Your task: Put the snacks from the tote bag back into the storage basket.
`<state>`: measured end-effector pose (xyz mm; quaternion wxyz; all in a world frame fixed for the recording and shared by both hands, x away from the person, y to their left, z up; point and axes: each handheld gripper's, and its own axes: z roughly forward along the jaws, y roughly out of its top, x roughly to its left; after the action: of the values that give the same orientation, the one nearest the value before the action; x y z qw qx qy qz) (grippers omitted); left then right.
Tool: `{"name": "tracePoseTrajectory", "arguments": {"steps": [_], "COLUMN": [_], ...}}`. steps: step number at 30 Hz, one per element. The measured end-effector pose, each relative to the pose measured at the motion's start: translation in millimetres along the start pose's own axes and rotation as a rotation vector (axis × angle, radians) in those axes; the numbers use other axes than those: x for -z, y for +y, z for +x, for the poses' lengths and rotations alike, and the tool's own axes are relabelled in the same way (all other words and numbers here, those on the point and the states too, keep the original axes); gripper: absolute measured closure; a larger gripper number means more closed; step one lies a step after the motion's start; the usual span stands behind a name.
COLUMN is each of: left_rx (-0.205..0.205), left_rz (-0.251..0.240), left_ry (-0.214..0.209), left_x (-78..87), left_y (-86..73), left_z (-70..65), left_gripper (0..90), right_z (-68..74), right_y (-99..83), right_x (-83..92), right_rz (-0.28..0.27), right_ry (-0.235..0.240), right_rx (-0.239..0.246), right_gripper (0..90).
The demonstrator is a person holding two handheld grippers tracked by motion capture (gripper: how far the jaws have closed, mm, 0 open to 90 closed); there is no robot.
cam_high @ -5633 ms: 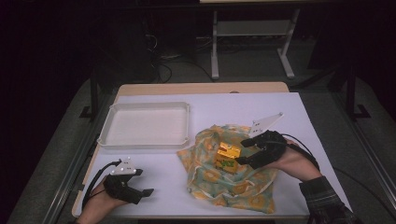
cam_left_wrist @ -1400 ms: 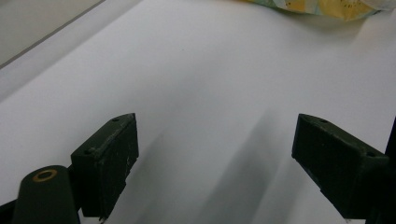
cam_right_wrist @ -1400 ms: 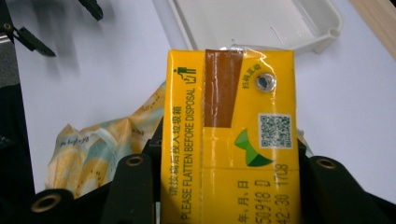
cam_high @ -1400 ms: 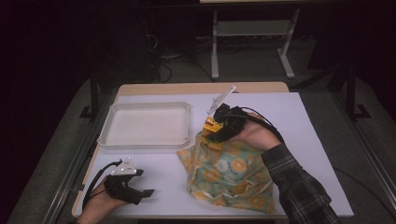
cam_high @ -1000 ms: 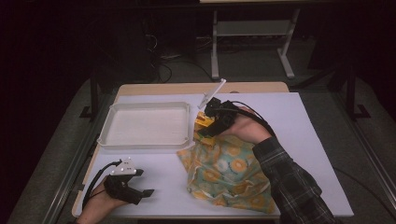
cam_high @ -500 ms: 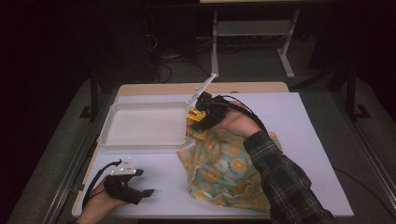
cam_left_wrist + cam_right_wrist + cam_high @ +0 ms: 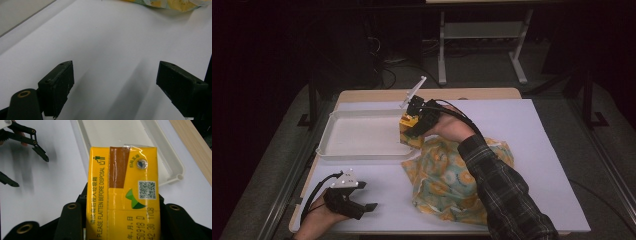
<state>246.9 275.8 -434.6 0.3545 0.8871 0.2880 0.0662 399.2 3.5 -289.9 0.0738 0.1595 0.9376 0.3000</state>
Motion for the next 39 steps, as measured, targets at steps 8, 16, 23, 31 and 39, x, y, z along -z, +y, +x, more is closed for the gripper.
{"name": "tracePoseTrajectory", "arguments": {"steps": [8,16,23,31,39], "left_rx": [0.008,0.006,0.002,-0.007,0.002], "left_rz": [-0.002,0.0,0.0,0.003,-0.006], "left_ry": [-0.002,-0.003,-0.002,-0.003,-0.006], "left_x": [-0.5,-1.0,-0.7,-0.6,-0.7], "left_y": [-0.4,-0.3,-0.1,0.2,0.3], "left_z": [-0.1,-0.2,-0.1,0.2,-0.7], "left_gripper": [14.1,14.1,14.1,14.1,14.1], "right_z": [1.8,-0.5,-5.0,-5.3,-3.1], "right_y": [15.5,22.3,24.0,25.7,27.5], "right_x": [-14.3,-37.0,-50.9,-66.8,-81.9], "right_rz": [-0.005,0.011,0.014,0.035,0.057], "right_ry": [0.004,0.009,-0.01,-0.022,-0.022], "right_rx": [0.002,-0.001,-0.025,-0.025,-0.027], "right_gripper": [54.3,54.3,54.2,54.2,54.2]}}
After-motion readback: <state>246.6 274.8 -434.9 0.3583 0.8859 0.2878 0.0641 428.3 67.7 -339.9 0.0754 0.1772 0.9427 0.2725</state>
